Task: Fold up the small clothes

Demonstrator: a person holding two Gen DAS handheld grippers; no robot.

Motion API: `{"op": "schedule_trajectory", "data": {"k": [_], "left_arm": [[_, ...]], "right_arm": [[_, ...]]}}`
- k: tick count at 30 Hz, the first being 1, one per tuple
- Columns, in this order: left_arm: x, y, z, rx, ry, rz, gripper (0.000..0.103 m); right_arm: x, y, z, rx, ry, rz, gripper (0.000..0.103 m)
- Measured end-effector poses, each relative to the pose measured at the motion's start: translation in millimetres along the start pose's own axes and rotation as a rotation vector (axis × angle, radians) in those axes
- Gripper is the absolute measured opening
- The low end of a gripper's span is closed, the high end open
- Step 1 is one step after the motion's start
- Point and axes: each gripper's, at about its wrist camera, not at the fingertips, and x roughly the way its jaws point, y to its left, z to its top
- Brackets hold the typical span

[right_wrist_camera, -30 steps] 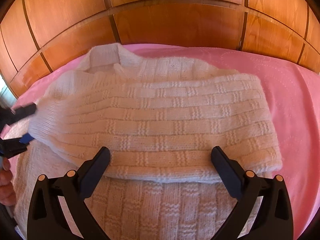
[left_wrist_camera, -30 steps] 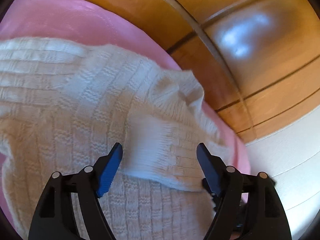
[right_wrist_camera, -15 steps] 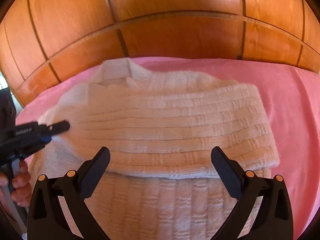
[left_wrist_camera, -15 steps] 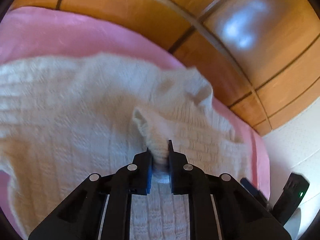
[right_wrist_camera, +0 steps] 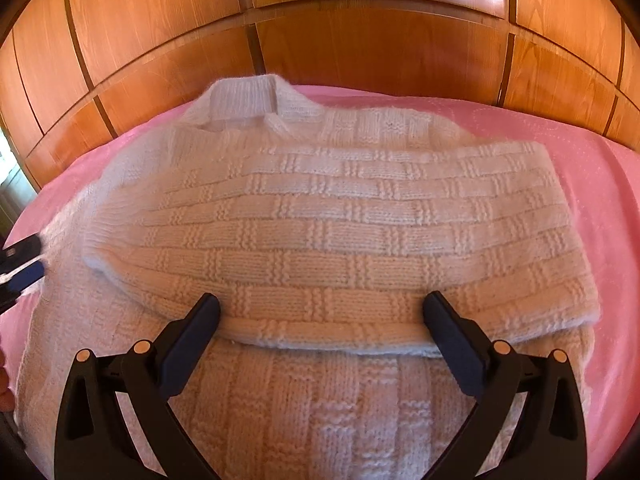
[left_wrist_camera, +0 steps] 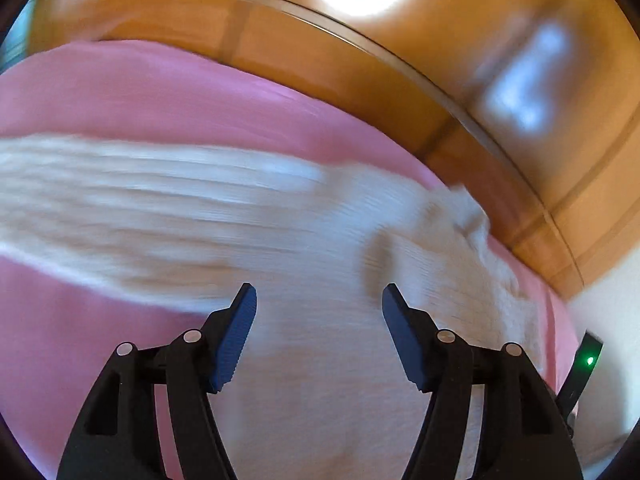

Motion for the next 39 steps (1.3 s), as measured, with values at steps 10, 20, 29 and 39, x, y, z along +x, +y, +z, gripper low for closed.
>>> {"op": "schedule_trajectory", "data": {"k": [10,20,29,39], "left_arm": [[-81.7,221.1,11.9,-0.605,-0.159,0.163,0.050],[-75.8,281.4,64.3,-0.641,-0.200,0.312,0.020],[-67.4,143.0,89.6,-0.286,-0.222,0.121,0.010],[24.4,-66.0,20.6,0.099,-0.016,-0.161,0.011]], "right_arm": [[0.4,-1.6,0.9,-0.003,0.000,-0.003,0.101],[1.1,1.5,0.6,-0.010,0.002,-0.014,0.101],[1.2,1.2,1.0,-0.009,0.000,-0.011,0.101],[0.3,-3.3,0.5,0.009,-0.010,0.011,0.101]]}}
